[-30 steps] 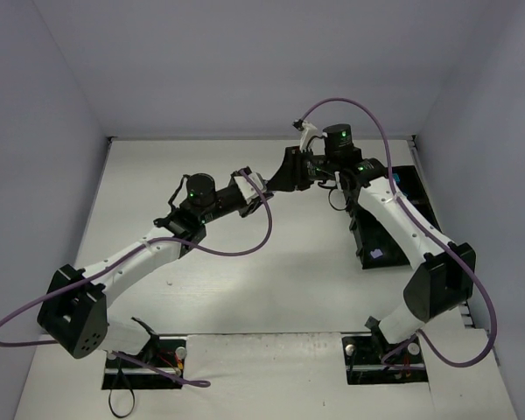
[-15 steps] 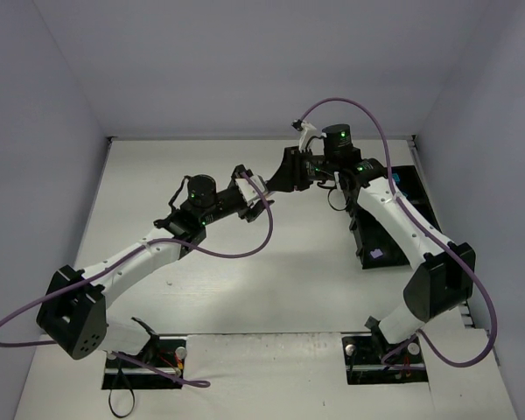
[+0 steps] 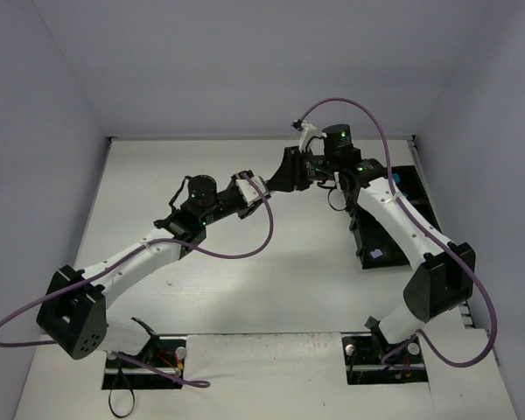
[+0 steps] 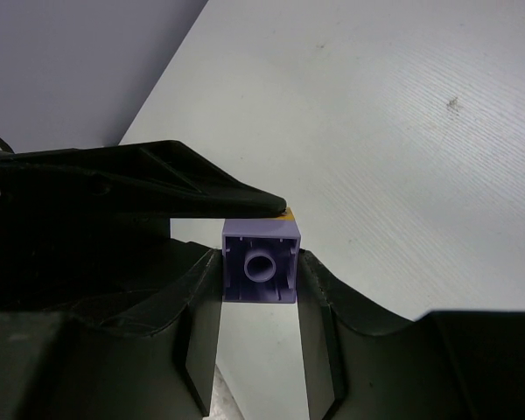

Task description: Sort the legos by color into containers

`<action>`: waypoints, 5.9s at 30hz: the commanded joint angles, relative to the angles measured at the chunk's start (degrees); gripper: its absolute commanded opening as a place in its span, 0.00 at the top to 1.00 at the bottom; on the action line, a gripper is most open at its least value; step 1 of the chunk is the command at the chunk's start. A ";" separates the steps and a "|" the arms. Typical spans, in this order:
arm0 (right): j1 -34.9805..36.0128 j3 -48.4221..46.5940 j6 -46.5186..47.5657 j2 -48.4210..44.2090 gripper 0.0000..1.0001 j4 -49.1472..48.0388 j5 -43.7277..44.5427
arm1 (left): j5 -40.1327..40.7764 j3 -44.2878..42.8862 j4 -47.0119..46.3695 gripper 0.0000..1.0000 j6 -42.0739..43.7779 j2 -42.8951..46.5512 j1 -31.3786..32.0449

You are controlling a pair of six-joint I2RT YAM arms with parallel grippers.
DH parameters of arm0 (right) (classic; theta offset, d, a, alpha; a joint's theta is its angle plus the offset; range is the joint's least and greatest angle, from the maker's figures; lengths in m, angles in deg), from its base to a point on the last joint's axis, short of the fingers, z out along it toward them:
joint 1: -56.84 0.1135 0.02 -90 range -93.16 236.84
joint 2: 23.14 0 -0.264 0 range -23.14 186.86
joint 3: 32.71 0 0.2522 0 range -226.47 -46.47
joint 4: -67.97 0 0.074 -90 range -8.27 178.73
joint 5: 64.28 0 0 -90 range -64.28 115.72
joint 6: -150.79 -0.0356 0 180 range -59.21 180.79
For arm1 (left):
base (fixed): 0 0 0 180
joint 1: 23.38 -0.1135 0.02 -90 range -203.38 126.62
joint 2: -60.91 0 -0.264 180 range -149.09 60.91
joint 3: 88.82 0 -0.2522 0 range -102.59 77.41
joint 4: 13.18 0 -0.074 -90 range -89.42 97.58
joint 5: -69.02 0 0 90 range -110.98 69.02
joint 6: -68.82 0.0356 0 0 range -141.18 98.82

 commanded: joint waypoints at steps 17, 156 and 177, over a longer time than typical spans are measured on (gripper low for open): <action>-16.09 6.01 2.78 -10.27 1.00 3.78 10.43 | 0.79 3.11 0.31 1.00 1.17 1.86 -0.06; -40.44 18.50 1.64 -32.93 0.00 3.09 40.12 | 39.46 3.55 41.17 0.22 -37.85 32.44 4.15; -21.20 20.52 4.97 -53.34 0.00 6.08 28.95 | 52.56 -4.80 56.21 0.22 -44.97 38.77 4.07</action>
